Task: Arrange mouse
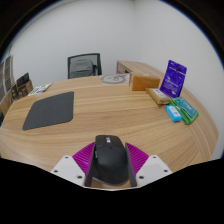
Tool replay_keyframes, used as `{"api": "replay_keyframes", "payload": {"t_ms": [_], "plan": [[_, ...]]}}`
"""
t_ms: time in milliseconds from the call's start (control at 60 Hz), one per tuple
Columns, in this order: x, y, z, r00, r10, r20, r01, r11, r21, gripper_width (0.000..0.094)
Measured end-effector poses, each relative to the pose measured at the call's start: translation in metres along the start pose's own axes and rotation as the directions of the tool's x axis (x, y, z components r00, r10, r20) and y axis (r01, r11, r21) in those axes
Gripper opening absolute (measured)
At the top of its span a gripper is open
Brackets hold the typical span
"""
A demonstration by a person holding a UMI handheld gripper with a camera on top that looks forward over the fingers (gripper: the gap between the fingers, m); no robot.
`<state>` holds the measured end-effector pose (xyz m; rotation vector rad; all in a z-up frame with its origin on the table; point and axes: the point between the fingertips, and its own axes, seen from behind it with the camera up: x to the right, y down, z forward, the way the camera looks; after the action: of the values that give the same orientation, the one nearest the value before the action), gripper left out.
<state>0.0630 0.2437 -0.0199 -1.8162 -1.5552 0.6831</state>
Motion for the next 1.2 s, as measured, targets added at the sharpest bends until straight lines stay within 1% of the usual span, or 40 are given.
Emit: {"api": "replay_keyframes", "payload": {"t_ms": [67,117,167,233,300,350,400,450,500,517,550,700,817,883,967,1067,1200], "plan": [[0.0,0.001,0.0,1.0,0.015,-0.006,-0.015,1.0,-0.012,0.0448],[0.002,0.001,-0.001,0.999,0.039,-0.028,-0.039,0.999,-0.018,0.0403],[0.004,0.002,-0.002,0.997,0.057,-0.051,-0.059,0.998,-0.031,0.0395],[0.002,0.002,-0.005,0.996,0.074,-0.053,-0.077,0.996,-0.047,0.0394],[0.002,-0.005,-0.016,0.995,0.071,-0.074,-0.075,0.996,-0.051,0.0393],[0.002,-0.023,-0.025,0.994,0.068,-0.082,-0.071,0.997,-0.022,0.0395],[-0.002,-0.04,-0.035,0.996,0.03,-0.085,-0.032,0.999,-0.017,0.0394],[-0.009,-0.068,-0.044,0.996,0.023,-0.083,-0.022,1.0,0.021,0.0393],[-0.019,-0.093,-0.052,0.997,-0.005,-0.08,0.008,0.999,0.038,0.0393],[-0.024,-0.104,-0.054,0.997,0.004,-0.077,0.001,0.998,0.058,0.0393],[-0.036,-0.123,-0.058,0.998,0.006,-0.057,-0.001,0.996,0.085,0.0392],[-0.1,-0.189,-0.053,1.0,-0.007,0.004,0.007,0.989,0.145,0.0394],[-0.164,-0.213,-0.029,0.997,-0.033,0.065,0.022,0.985,0.17,0.0394],[-0.203,-0.212,-0.005,0.993,-0.061,0.099,0.044,0.985,0.164,0.0393],[-0.245,-0.197,0.025,0.986,-0.084,0.146,0.064,0.988,0.14,0.0396],[-0.263,-0.168,0.06,0.981,-0.148,0.125,0.134,0.984,0.115,0.0396],[-0.272,-0.126,0.089,0.985,-0.12,0.126,0.116,0.993,0.033,0.0399]]}}
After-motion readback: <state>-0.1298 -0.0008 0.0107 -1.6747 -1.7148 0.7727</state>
